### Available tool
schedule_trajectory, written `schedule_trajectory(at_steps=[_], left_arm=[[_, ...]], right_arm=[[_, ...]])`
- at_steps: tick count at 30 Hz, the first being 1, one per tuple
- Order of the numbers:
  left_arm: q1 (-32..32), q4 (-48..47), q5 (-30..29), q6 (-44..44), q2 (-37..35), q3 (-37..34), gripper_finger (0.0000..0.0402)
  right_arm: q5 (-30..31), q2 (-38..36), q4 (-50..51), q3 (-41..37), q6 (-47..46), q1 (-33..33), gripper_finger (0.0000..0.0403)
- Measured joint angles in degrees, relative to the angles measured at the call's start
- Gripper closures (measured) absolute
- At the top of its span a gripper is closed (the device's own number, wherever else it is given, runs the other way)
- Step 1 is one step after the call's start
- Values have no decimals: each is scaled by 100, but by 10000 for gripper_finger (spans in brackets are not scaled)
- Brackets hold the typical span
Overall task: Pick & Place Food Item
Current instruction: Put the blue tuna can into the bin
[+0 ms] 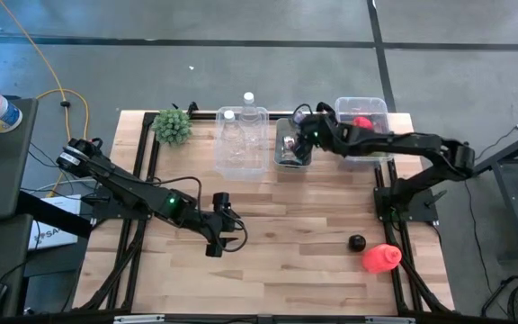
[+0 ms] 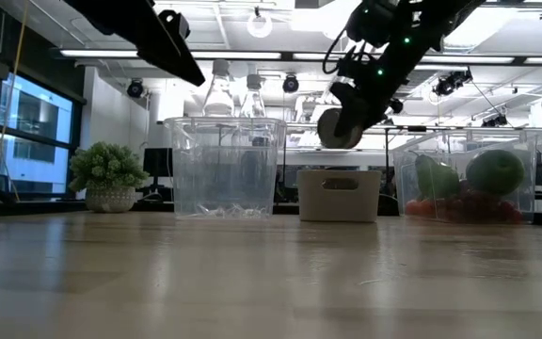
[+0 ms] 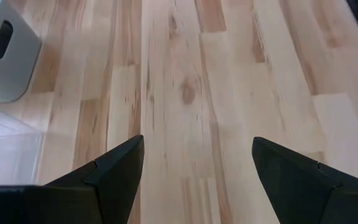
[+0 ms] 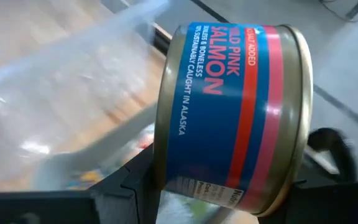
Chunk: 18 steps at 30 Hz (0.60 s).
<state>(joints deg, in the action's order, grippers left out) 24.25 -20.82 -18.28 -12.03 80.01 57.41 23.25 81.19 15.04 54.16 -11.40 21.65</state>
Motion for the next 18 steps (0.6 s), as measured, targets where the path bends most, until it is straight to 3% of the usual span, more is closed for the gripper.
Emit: schedule_trajectory(at_steps=[9, 18], left_arm=[[0, 136, 8, 19, 2, 0, 113], [105, 182, 9, 15, 2, 0, 113]], right_arm=[[218, 1118, 1899, 1379, 1031, 129, 232], [522, 2002, 2157, 1811, 1314, 127, 223]])
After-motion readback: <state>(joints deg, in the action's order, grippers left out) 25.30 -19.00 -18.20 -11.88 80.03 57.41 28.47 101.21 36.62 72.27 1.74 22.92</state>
